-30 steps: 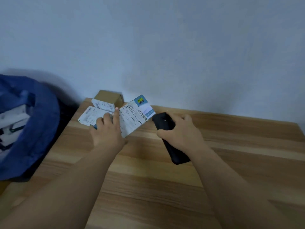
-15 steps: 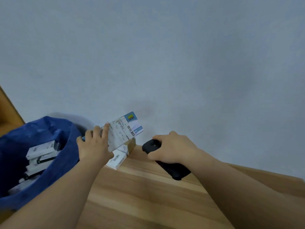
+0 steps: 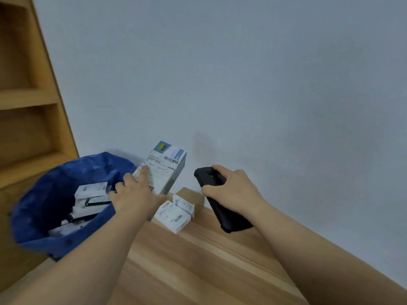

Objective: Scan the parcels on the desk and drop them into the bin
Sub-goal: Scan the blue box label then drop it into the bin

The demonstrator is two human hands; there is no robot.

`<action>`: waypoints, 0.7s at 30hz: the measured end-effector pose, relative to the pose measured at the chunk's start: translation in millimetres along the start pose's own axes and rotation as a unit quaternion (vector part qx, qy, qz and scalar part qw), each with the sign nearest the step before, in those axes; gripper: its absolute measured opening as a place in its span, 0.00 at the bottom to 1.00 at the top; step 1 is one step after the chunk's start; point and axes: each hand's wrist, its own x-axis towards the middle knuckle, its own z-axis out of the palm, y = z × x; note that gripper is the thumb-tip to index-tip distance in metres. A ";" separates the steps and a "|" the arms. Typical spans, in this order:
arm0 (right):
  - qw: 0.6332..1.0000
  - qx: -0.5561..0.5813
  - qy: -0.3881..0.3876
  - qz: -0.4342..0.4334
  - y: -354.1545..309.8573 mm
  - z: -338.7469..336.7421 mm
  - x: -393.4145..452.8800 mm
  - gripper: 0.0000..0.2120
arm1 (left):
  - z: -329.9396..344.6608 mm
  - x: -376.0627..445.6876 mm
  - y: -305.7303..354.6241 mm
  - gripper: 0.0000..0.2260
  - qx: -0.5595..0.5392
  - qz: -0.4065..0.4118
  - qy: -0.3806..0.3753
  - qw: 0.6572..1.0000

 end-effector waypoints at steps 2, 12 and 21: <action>0.999 0.025 0.024 -0.018 -25.5 18.7 7.5 0.34 | -14.2 4.5 -18.2 0.41 -0.015 -0.019 0.009 1.000; 0.990 0.073 0.022 -0.118 -212.7 144.8 44.4 0.36 | -105.5 38.2 -187.7 0.36 -0.022 -0.149 0.081 0.985; 0.976 0.087 -0.049 -0.195 -364.2 285.9 57.7 0.37 | -181.6 74.4 -376.2 0.36 0.039 -0.236 0.113 0.964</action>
